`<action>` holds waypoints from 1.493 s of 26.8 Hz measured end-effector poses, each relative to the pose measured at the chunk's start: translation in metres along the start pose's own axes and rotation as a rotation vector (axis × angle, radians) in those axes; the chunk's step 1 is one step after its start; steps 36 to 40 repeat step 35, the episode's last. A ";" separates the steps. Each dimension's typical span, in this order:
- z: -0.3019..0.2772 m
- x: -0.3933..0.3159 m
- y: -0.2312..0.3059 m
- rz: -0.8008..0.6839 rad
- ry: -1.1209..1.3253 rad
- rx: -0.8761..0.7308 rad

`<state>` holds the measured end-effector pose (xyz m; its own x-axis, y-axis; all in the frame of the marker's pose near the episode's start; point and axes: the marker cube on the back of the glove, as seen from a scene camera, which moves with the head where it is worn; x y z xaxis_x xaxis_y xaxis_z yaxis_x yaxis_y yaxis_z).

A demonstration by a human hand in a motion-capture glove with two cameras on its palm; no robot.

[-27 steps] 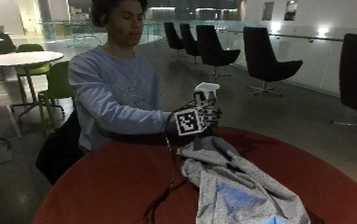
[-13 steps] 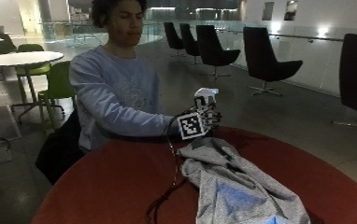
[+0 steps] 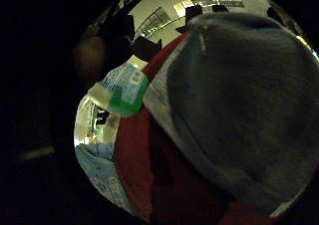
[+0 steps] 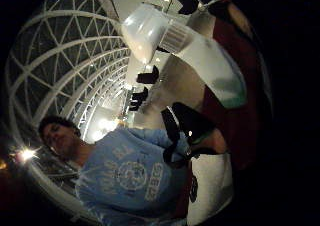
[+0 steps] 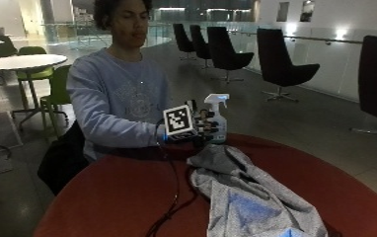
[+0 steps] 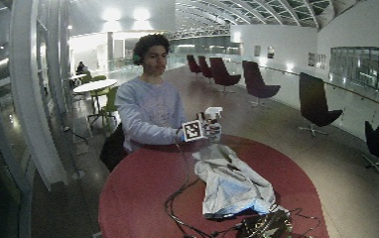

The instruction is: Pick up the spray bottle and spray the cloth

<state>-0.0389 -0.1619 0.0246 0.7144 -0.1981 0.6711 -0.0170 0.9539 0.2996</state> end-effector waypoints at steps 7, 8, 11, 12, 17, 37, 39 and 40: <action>-0.072 0.022 0.077 0.098 0.326 0.045; -0.080 0.026 0.089 0.119 0.366 0.054; -0.104 0.041 0.124 0.170 0.476 0.067; -0.111 0.046 0.134 0.184 0.507 0.069; -0.134 0.069 0.178 0.241 0.639 0.068; -0.149 0.081 0.213 0.270 0.705 0.068; -0.149 0.081 0.213 0.270 0.705 0.068; -0.149 0.081 0.213 0.270 0.705 0.068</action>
